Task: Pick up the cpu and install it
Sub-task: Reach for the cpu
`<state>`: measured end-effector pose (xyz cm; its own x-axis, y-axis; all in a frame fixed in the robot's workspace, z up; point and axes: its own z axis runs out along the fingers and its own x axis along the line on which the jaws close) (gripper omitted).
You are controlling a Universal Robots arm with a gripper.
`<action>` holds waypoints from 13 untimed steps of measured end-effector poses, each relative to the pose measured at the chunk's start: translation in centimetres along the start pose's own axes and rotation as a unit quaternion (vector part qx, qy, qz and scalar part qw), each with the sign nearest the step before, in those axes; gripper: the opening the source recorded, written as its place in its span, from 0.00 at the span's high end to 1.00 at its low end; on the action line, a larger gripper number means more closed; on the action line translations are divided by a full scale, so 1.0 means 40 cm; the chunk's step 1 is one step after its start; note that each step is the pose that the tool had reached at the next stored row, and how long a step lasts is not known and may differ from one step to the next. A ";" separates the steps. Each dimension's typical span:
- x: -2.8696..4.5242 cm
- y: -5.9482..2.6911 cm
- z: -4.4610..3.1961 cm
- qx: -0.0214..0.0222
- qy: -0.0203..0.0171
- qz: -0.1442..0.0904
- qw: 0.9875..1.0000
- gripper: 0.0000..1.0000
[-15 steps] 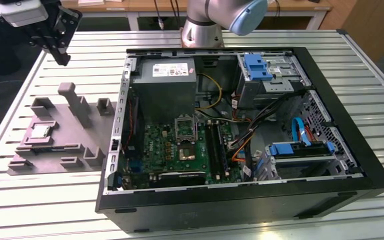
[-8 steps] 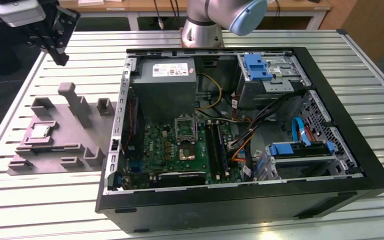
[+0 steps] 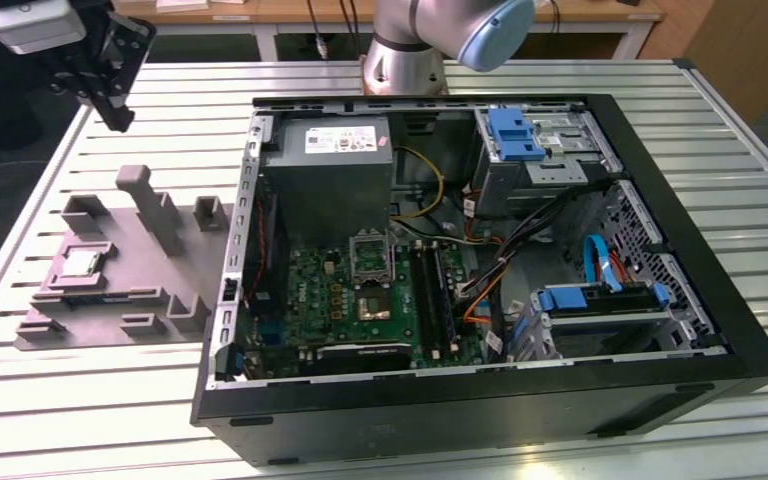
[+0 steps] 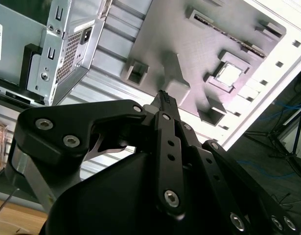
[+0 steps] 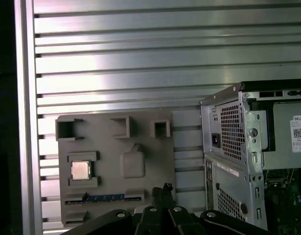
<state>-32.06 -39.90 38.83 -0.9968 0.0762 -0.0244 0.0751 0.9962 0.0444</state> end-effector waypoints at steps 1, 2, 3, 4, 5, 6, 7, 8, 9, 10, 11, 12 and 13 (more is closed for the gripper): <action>0.001 0.000 0.000 0.000 0.000 0.000 1.000 0.89; 0.002 0.000 0.000 0.000 0.000 0.000 1.000 0.89; 0.003 0.000 0.000 0.000 0.000 0.000 1.000 0.89; 0.004 0.000 0.000 0.000 0.000 0.000 1.000 0.89; 0.005 0.000 0.000 0.000 0.000 0.000 1.000 0.89; 0.006 0.000 0.000 0.000 0.000 0.000 1.000 0.89; 0.007 -0.001 0.000 0.000 0.000 0.000 1.000 0.89; 0.008 -0.001 0.000 0.000 0.000 0.000 1.000 0.89; 0.009 -0.001 0.000 0.000 0.000 0.000 1.000 0.89; 0.010 -0.001 0.000 0.000 0.000 0.000 1.000 0.89; 0.011 -0.001 0.000 0.000 0.000 0.000 1.000 0.89; 0.012 -0.001 0.000 0.000 0.000 0.000 1.000 0.89; 0.013 -0.001 0.000 0.000 0.000 0.000 1.000 0.89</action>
<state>-32.59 -39.89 38.82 -0.9968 0.0762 -0.0244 0.0751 0.9962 0.0443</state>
